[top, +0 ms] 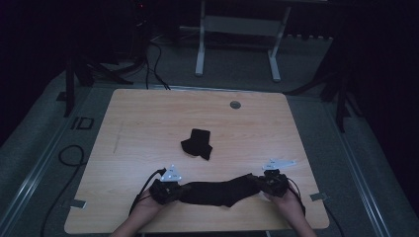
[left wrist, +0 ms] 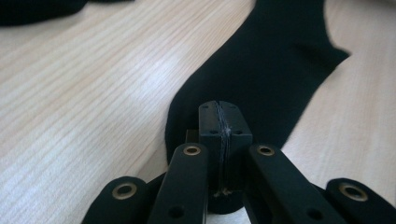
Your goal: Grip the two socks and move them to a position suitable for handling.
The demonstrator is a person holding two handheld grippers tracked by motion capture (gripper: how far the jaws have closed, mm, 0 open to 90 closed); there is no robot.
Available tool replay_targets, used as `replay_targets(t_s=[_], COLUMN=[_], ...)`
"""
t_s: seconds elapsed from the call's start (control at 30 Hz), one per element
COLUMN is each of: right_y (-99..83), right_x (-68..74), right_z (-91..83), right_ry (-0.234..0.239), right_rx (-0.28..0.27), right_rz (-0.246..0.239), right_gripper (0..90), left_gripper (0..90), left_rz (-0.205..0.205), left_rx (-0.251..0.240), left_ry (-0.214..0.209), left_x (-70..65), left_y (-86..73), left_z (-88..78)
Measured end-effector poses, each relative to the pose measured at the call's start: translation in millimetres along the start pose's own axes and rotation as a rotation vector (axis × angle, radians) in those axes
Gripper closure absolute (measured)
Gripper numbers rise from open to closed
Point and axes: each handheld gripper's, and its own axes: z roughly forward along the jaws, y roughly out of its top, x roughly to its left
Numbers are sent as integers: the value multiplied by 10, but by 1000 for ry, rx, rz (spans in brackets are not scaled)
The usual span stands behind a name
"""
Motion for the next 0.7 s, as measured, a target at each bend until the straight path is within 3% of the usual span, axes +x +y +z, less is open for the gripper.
replay_targets(t_s=[0.13,0.43,0.7], right_y=[-82,-198,-189], right_x=[-53,12,0], right_z=[82,33,42], right_ry=[-20,3,11], right_rx=[34,13,10], right_rz=[11,25,19], right_gripper=[894,877,851], left_gripper=[896,898,897], left_rz=[10,5,-9], left_rx=[17,11,-6], left_ry=[13,17,9], left_x=[33,97,107], left_y=[-15,-2,-31], left_z=[54,58,53])
